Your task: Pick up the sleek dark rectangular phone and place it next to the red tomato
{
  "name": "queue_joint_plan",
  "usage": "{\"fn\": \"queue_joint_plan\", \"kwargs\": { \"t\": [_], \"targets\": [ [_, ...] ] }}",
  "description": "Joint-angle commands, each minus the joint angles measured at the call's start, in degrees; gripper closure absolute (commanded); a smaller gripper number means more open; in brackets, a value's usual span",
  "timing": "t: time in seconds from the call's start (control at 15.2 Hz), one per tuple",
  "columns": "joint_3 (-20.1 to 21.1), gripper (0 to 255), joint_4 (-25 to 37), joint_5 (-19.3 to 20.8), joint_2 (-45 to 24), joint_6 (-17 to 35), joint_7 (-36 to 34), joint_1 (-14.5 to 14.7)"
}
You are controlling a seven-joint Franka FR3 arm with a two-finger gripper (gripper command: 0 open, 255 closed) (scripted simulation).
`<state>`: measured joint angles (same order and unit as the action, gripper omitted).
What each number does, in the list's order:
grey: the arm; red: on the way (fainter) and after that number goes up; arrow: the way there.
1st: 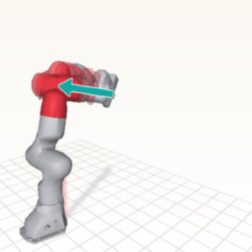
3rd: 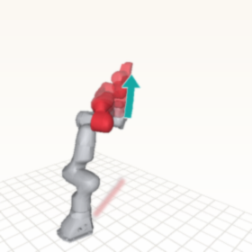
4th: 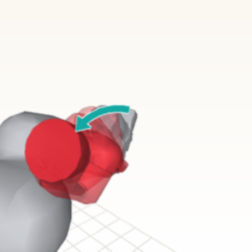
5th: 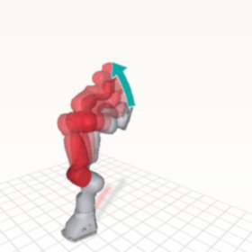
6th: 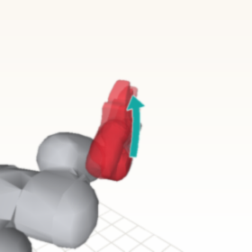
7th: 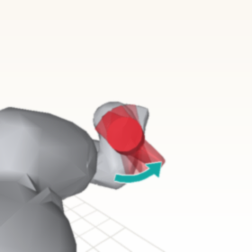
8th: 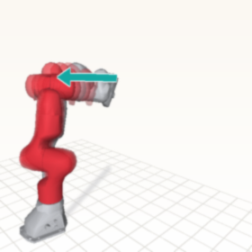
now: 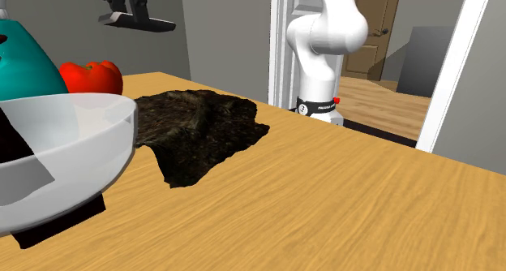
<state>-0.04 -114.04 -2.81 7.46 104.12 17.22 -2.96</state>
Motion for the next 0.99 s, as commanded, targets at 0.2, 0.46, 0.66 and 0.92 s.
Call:
{"fn": "queue_joint_plan", "kwargs": {
  "t": [0.2, 0.46, 0.66, 0.92],
  "targets": [
    [-4.0, 255, 1.0, 0.8, -1.1, -0.1, 7.0, -3.2],
    [-7.0, 255, 3.0, 1.2, -2.9, -0.6, 12.4, -5.7],
    [-9.2, 255, 5.3, 1.3, -4.8, -1.1, 16.5, -7.6],
    [-12.0, 255, 9.3, 1.0, -8.2, -1.9, 21.9, -10.2]
  ]
}}
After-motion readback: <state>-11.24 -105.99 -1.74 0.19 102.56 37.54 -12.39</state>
